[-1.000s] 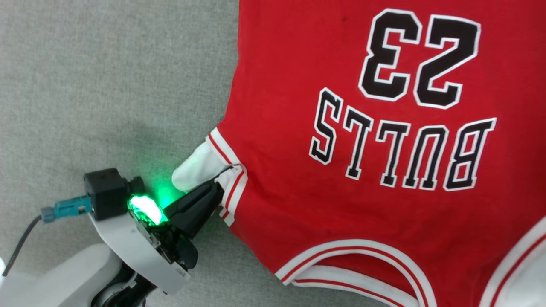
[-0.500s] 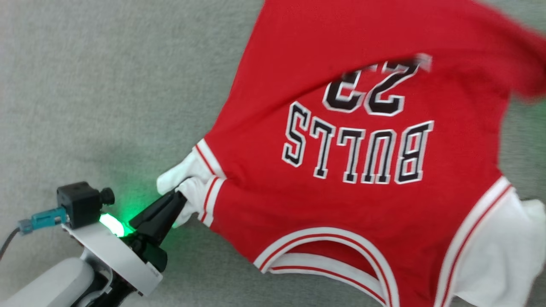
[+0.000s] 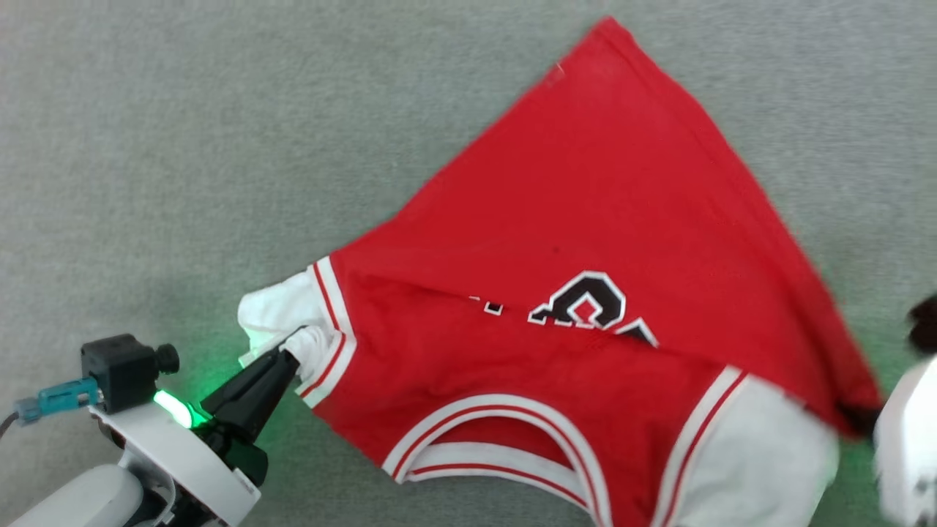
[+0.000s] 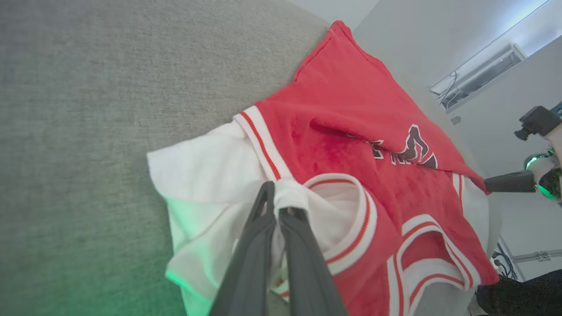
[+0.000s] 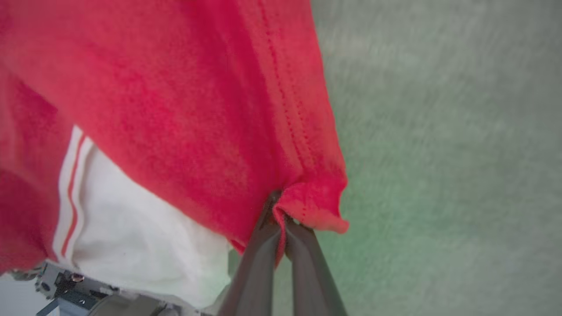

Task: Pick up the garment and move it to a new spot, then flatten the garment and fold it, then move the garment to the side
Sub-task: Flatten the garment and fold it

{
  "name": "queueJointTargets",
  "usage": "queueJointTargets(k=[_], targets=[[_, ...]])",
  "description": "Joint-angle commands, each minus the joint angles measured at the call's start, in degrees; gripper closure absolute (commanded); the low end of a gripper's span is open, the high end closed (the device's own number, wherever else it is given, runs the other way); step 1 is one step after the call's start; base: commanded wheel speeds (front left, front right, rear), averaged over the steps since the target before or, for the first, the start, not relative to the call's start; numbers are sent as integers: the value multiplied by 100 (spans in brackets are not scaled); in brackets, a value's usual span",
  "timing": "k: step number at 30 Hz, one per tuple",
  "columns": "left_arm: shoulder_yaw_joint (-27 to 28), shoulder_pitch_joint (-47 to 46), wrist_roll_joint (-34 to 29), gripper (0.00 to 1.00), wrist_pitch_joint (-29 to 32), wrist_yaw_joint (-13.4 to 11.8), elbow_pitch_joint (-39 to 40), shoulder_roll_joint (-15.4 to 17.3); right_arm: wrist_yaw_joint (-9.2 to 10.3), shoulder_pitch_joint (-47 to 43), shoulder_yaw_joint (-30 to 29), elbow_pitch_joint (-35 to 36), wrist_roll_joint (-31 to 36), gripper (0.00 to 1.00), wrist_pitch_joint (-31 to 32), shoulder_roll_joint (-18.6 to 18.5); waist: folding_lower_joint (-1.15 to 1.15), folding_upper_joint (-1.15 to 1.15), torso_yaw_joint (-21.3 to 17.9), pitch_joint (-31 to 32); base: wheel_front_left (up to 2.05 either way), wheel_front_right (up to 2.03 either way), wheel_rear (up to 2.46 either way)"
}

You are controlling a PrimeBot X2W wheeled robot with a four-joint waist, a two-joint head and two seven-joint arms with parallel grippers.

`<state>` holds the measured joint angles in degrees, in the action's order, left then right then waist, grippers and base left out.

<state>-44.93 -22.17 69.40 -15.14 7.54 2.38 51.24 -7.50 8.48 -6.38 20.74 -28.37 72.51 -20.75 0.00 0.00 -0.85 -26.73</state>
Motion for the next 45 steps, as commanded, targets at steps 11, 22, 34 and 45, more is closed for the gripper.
queueJointTargets(k=[11,22,34,45], targets=[[-36,76,-29,100,5,-13,18,95,1,-1500,984,4,18,100,-491,429,0,0,-257,125,0,0,0],[-36,97,-30,100,5,-13,-4,8,4,-1201,666,331,269,0,-1165,301,0,0,-256,219,0,0,0],[-46,-128,-196,100,5,-13,85,-263,3,808,21,1109,217,0,-950,16,0,0,32,156,0,0,0],[-201,-565,-243,100,5,-13,128,-415,3,3336,1244,-1495,841,0,-1798,-76,0,0,437,-176,0,0,0]])
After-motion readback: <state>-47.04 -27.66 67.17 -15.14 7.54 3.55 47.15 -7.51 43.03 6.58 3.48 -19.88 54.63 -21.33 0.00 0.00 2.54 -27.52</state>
